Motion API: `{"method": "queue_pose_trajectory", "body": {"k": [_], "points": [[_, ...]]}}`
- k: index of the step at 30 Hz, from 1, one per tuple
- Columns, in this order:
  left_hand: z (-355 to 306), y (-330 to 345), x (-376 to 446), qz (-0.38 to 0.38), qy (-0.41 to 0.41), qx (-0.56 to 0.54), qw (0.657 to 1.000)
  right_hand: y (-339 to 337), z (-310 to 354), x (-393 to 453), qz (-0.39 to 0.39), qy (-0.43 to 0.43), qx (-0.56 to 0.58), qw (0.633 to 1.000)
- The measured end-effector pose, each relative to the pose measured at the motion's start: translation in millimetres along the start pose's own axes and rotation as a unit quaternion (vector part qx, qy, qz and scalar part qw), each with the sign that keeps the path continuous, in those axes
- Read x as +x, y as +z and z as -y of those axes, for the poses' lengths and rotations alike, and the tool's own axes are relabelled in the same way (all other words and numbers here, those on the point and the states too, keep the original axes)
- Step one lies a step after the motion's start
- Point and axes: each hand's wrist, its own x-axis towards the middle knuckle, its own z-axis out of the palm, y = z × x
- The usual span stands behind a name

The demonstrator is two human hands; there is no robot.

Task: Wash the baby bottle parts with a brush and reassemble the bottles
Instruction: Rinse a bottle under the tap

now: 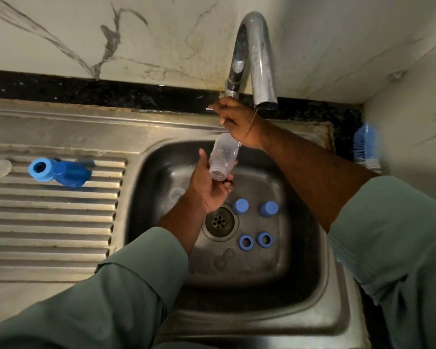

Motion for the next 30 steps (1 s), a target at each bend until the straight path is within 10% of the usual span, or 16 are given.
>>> {"method": "queue_pose_trajectory", "body": {"k": [17,28,30], "points": [[3.4,-1.0,-0.4,0.034,0.062,0.190,0.979,-1.5,1.3,-1.0,0.011,-0.013,-0.053,0.998],[5.5,-13.5,16.9,-0.045,0.378,0.624,0.682,-0.2,2.6,0.5,0.000,-0.001,-0.027,1.000],[10.7,-14.3,17.5,-0.067,0.379,0.585,0.714,-0.5,3.4,0.5,-0.001,0.006,-0.025,1.000]]}}
